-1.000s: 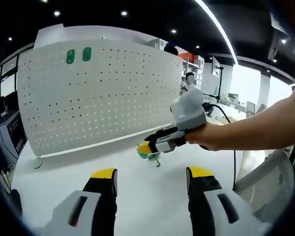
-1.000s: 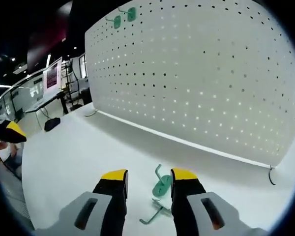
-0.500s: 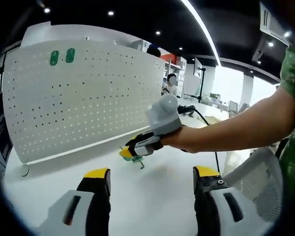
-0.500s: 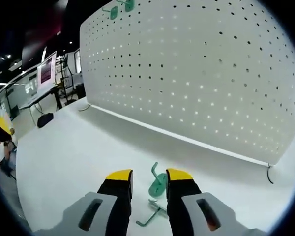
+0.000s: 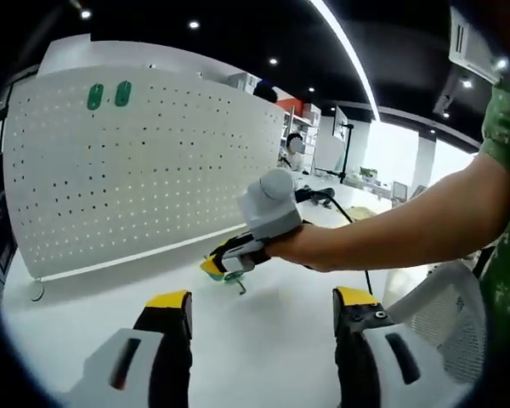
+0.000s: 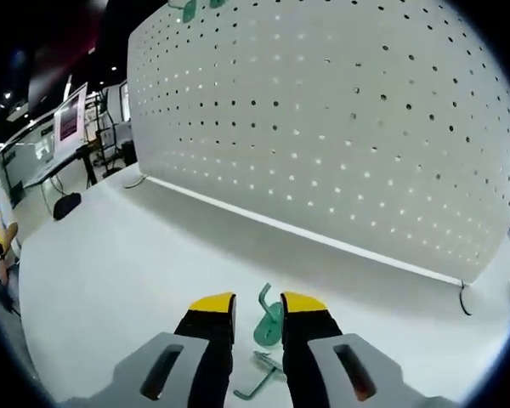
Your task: Insert the hook assembly into the mounting plate slot until the hook locks in place.
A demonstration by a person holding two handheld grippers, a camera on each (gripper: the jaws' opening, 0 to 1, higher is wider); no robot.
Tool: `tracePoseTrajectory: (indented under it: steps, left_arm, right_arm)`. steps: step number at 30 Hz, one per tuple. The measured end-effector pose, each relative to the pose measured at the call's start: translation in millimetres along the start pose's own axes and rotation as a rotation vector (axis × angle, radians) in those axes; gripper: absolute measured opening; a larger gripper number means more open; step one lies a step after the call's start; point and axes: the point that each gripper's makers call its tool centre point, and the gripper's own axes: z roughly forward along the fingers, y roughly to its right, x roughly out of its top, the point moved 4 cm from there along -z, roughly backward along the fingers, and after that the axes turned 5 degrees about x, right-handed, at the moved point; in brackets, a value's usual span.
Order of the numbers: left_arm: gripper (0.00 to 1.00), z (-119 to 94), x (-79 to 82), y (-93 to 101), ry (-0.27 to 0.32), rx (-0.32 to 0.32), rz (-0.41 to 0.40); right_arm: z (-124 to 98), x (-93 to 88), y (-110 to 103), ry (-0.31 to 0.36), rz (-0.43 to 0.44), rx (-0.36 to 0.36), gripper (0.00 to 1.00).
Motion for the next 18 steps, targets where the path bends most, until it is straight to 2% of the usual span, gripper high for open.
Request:
tracePoseTrajectory:
  steps: [18]
  left_arm:
    - [0.66, 1, -0.6, 0.5, 0.007, -0.009, -0.013]
  right_arm:
    - [-1, -3.4, 11, -0.013, -0.006, -0.042, 0.1]
